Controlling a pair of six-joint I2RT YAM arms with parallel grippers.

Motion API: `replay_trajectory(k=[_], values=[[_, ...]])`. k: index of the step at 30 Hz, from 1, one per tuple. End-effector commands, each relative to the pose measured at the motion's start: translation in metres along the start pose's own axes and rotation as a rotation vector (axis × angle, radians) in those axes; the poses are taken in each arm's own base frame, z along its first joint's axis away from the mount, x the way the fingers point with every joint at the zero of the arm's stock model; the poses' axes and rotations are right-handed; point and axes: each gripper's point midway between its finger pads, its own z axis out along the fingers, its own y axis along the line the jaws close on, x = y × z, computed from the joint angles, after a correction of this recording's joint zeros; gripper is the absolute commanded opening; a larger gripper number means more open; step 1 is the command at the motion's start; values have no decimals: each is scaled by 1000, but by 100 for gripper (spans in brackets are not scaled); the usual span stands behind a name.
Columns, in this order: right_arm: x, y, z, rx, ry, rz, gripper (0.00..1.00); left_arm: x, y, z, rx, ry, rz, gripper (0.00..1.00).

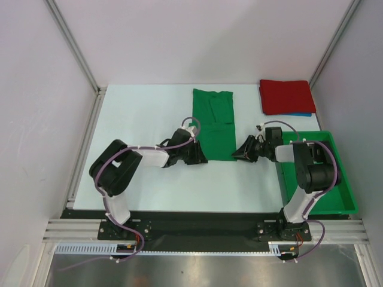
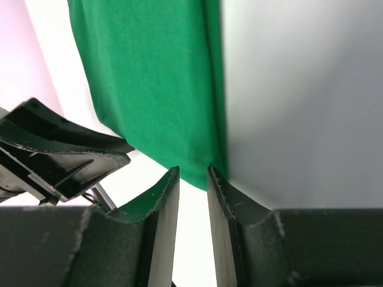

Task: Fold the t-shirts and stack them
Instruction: Fold the tshirt

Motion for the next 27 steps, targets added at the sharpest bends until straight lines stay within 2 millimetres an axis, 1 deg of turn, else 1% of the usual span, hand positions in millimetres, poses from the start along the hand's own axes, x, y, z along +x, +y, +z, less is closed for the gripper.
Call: replay_trajectory(k=[1,2,3,4,5,6,7,8,9,10,11,12,13,14,15,16,17,18,19,20,21,22,23,24,25,27], values=[[3,-29,-14,54,-23,11,31,-3,11,-23,-43,-31,41,32],[5,-35,-18,70,-23,4,31,-7,9,-33,-43,-51,52,33],[5,-41,-22,97,-32,4,31,-7,14,-39,-64,-55,52,33],[8,-44,-30,119,-38,14,31,-14,22,-46,-86,-79,47,33],[8,-46,-34,144,-49,6,31,-18,24,-59,-85,-103,41,33],[9,-46,-37,154,-53,-10,31,-24,35,-68,-104,-124,7,33],[11,-42,-45,163,-61,-18,31,-22,43,-76,-118,-136,-12,33],[10,-40,-48,169,-76,-23,32,-31,37,-90,-102,-184,-10,33],[9,-36,-51,165,-90,-22,33,-36,37,-98,-103,-210,-15,34],[15,-31,-59,164,-94,-12,35,-35,39,-103,-116,-226,-18,36],[15,-30,-62,169,-107,-11,38,-35,36,-107,-109,-233,-21,37],[16,-26,-67,165,-125,4,43,-39,29,-115,-89,-260,-51,41],[16,-19,-73,154,-157,-2,46,-33,31,-115,-88,-257,-83,42],[16,-18,-77,157,-183,3,49,-34,28,-117,-70,-277,-112,43],[16,-13,-81,145,-210,50,56,-36,22,-121,-44,-301,-182,45],[13,-8,-83,131,-241,61,58,-27,27,-120,-47,-306,-230,50],[12,-3,-87,118,-294,65,62,-34,24,-121,-25,-362,-308,52],[9,2,-88,109,-333,73,64,-32,21,-121,-10,-382,-342,53],[3,-2,-90,147,-405,145,68,-24,30,-118,-27,-393,-389,54],[5,-2,-91,157,-441,164,72,-29,27,-117,-2,-430,-427,54],[9,3,-87,155,-452,164,74,-27,27,-114,-2,-447,-509,55],[4,1,-87,171,-506,235,74,-24,28,-108,-6,-432,-545,56],[5,1,-85,171,-519,253,74,-27,30,-104,-13,-450,-595,56],[10,2,-78,174,-518,264,74,-27,30,-100,-27,-451,-607,54],[7,-1,-77,202,-558,303,74,-28,30,-91,-46,-435,-626,52],[11,-1,-68,224,-561,310,74,-26,32,-83,-68,-425,-687,50]])
